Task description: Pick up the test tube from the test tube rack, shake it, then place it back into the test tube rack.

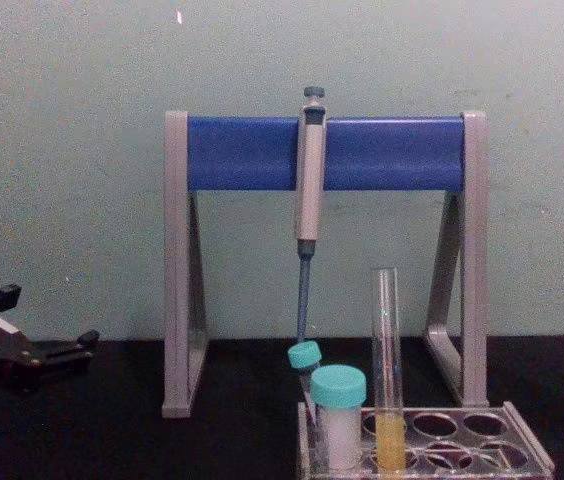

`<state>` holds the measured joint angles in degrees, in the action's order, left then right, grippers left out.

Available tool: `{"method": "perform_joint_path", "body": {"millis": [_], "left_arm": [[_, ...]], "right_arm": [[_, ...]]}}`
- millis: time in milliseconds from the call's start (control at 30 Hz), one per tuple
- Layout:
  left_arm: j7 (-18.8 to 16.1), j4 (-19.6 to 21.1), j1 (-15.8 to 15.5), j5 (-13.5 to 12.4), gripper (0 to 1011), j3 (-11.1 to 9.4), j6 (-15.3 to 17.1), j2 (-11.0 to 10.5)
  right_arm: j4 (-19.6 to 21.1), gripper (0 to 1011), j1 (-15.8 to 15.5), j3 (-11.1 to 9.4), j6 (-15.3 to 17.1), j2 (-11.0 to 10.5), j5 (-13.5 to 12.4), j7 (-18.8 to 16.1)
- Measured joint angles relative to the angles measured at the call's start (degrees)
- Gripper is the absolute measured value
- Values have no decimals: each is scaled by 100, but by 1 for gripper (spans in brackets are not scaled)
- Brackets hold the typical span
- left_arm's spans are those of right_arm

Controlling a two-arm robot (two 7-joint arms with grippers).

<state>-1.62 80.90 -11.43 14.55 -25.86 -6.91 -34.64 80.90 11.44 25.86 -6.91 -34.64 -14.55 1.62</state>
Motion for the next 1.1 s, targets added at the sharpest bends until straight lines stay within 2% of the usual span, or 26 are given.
{"method": "perform_joint_path", "body": {"millis": [1100], "left_arm": [[0,0,0,0,1001,0,0,0]], "right_arm": [[0,1000,-1,0,1,-1,0,0]]}}
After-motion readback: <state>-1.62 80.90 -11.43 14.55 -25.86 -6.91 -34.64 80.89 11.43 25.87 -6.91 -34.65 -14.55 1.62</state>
